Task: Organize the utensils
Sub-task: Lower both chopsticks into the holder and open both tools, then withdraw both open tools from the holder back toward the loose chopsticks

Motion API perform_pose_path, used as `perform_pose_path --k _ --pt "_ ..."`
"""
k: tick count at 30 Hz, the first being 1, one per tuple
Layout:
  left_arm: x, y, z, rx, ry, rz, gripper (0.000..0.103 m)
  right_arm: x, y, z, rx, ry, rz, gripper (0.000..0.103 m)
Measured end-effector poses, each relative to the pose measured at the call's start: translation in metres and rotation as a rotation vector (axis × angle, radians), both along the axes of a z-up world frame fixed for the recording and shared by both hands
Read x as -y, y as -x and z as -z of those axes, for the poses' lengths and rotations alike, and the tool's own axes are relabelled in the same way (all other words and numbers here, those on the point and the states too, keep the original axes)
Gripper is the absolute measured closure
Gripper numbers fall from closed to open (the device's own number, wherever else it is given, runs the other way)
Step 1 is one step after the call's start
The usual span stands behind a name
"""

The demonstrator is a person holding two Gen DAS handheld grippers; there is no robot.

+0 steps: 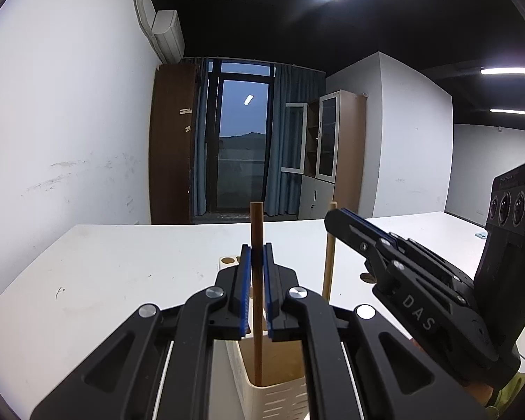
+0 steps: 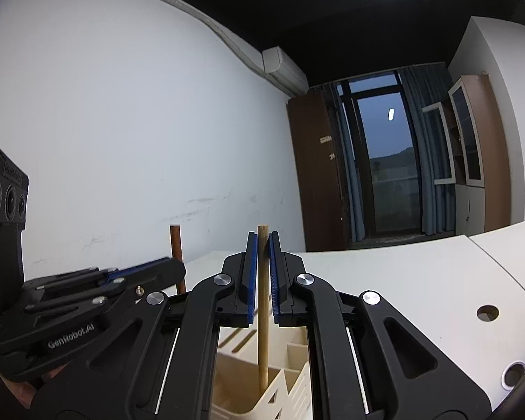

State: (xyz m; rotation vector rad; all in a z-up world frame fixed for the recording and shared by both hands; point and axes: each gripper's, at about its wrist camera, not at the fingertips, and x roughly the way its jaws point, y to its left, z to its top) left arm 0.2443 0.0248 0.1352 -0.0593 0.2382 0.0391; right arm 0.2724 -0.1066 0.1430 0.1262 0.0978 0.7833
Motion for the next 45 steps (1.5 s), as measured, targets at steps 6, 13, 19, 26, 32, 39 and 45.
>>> perform_pose_path --k 6,13,19,26,32,39,45 --pt "-0.003 0.001 0.002 -0.022 0.021 0.021 0.096 0.005 -0.001 0.002 -0.04 0.014 -0.007 0.096" --pt "-0.007 0.009 0.0 -0.019 0.022 0.01 0.091 0.01 0.0 0.001 -0.061 0.02 0.008 0.079" --pt "-0.008 0.018 -0.001 -0.015 0.024 0.004 0.082 0.015 0.007 0.002 -0.067 0.033 0.036 0.076" --pt "-0.007 0.032 0.001 -0.048 0.015 -0.016 0.077 0.023 0.028 0.007 -0.085 0.078 0.069 0.069" --pt "-0.005 0.044 0.003 -0.091 -0.005 -0.034 0.073 0.026 0.043 0.007 -0.111 0.123 0.092 0.065" --pt "-0.001 0.055 0.006 -0.174 -0.024 -0.035 0.071 0.026 0.066 0.009 -0.167 0.172 0.099 0.057" --pt "0.001 0.061 0.024 -0.259 -0.033 -0.041 0.068 0.028 0.081 0.022 -0.299 0.243 0.1 0.051"
